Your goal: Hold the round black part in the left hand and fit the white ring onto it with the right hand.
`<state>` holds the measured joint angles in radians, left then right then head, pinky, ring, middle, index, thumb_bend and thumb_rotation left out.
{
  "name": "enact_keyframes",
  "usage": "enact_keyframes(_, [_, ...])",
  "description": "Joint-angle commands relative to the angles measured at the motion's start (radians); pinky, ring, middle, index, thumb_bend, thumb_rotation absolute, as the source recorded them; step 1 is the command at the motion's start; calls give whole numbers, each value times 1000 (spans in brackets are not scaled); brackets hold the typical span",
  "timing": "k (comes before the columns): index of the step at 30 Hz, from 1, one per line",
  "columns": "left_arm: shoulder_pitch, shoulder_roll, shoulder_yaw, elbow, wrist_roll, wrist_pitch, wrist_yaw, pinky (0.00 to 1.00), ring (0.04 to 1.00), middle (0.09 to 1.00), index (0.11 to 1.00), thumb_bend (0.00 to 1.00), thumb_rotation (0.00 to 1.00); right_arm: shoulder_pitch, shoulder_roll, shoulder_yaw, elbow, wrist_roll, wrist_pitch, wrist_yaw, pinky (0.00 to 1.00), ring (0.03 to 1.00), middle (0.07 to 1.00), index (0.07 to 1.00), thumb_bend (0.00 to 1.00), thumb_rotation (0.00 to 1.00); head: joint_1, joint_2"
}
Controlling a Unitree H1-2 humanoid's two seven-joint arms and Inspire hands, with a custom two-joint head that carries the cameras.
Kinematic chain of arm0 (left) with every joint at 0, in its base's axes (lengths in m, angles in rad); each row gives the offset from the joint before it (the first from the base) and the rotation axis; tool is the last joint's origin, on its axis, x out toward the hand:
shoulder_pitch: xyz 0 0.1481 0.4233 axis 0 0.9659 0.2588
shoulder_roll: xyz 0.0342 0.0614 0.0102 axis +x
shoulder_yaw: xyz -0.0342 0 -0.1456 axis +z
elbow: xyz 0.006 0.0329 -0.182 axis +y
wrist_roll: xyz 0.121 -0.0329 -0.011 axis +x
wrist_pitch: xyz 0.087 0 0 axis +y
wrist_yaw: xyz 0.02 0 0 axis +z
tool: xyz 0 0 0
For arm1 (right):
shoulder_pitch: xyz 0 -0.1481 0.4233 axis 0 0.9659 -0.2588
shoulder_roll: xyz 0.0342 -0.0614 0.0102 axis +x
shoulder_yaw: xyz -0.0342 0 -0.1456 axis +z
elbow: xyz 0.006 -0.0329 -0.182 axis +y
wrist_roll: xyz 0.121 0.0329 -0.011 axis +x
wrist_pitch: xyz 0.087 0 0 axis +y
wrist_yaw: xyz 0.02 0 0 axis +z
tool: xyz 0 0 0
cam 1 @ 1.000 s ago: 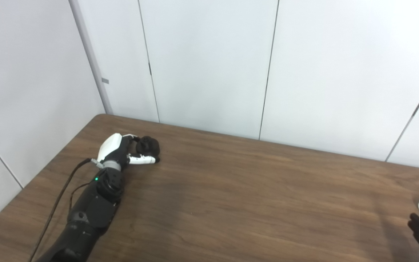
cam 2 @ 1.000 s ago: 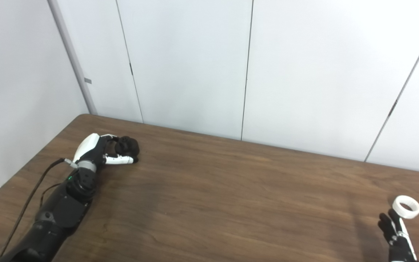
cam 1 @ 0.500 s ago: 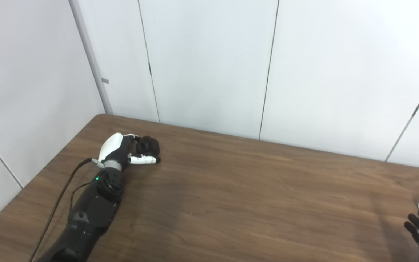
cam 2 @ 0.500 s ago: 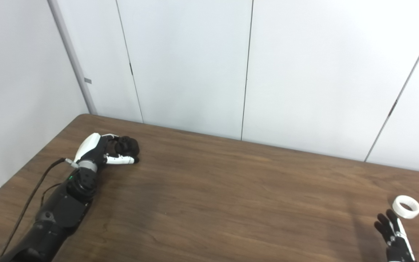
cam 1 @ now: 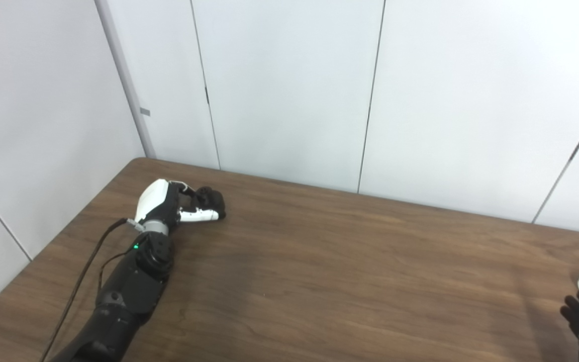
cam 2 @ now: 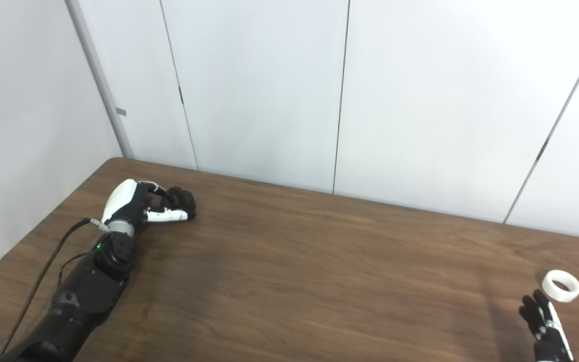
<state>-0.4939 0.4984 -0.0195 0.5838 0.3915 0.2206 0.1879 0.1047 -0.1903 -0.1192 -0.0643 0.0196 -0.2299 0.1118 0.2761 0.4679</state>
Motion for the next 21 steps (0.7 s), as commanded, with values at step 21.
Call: enact_keyframes(21, [136,24,-16,-458,55,58,-91,909,903,778,485,521,47,80,52,32,65,-26,2,-22,997,932,941,964,553,1000,-17,15])
